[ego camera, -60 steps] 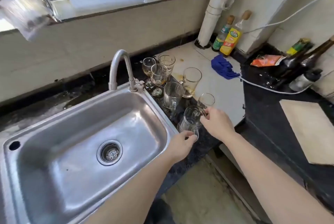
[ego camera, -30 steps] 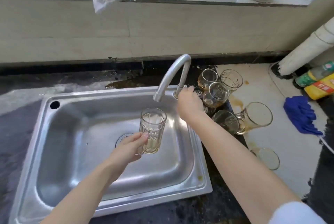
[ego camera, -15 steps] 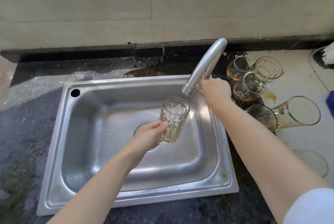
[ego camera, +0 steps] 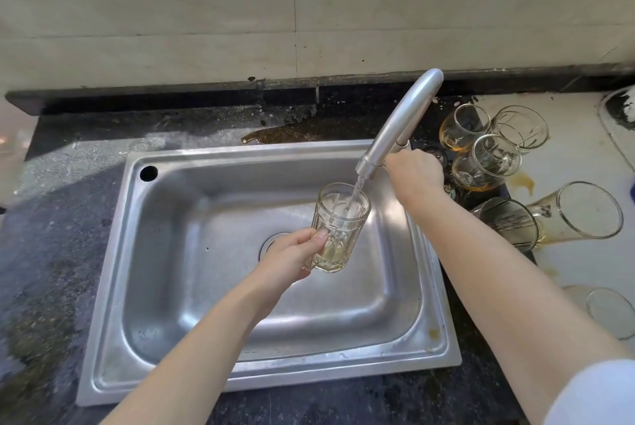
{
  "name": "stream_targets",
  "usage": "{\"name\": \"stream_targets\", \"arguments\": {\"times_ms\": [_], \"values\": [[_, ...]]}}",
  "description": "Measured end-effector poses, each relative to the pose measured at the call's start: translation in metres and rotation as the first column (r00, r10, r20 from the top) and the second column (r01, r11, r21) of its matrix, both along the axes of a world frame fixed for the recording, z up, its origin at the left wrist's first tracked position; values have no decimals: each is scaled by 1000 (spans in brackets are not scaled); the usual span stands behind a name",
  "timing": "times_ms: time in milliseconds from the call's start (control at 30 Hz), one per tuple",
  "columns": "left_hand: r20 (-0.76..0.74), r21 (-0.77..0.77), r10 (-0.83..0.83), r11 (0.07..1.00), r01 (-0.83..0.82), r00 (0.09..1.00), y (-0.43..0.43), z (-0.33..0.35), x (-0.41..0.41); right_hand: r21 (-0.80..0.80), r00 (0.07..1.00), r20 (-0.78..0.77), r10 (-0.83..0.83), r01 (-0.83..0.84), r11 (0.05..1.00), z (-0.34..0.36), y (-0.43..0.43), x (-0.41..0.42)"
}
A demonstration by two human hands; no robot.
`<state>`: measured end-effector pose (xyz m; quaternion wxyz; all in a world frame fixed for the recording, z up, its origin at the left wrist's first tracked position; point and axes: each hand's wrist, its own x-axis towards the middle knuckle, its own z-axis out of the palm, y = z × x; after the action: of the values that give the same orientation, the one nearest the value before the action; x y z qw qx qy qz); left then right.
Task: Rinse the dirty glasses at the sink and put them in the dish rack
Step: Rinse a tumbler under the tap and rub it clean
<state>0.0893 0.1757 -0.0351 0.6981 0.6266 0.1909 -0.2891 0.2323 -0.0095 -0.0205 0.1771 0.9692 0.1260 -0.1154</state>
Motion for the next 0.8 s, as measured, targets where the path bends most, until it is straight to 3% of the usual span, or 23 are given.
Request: {"name": "stream_targets", "arguments": {"times_ms": [233, 300, 333, 367, 433, 500, 567, 600, 800], "values": [[5, -19, -2, 1000, 2, 1000, 3, -3, 1, 19, 1000, 26, 11, -11, 1000, 12, 2, -8], [16, -49, 25, 999, -24, 1000, 3, -2, 2, 163, 990, 137, 33, -55, 985, 19, 3, -17], [21, -57, 42, 998, -40, 999, 3, -1, 2, 332, 987, 162, -3, -52, 942, 22, 3, -24], [29, -62, 54, 997, -52, 998, 3, -1, 2, 522, 992, 96, -78, 17, 853, 26, 4, -33], [42, -66, 54, 997, -51, 998, 3, -1, 2, 791, 955, -221, -196, 293, 537, 32, 6, -48], [46, -65, 56, 996, -53, 997, 3, -1, 1, 814, 853, -495, -168, 522, 255, 30, 10, -65], [42, -75, 55, 996, -52, 998, 5, -2, 1, 769, 767, -630, -123, 638, 36, 20, 16, -76], [43, -79, 49, 996, -45, 998, 7, -3, 2, 748, 742, -662, -102, 662, -38, 16, 20, -81], [41, -160, 46, 986, -39, 998, 11, -4, 16, 769, 752, -636, -172, 601, -216, 11, 45, -77]]}}
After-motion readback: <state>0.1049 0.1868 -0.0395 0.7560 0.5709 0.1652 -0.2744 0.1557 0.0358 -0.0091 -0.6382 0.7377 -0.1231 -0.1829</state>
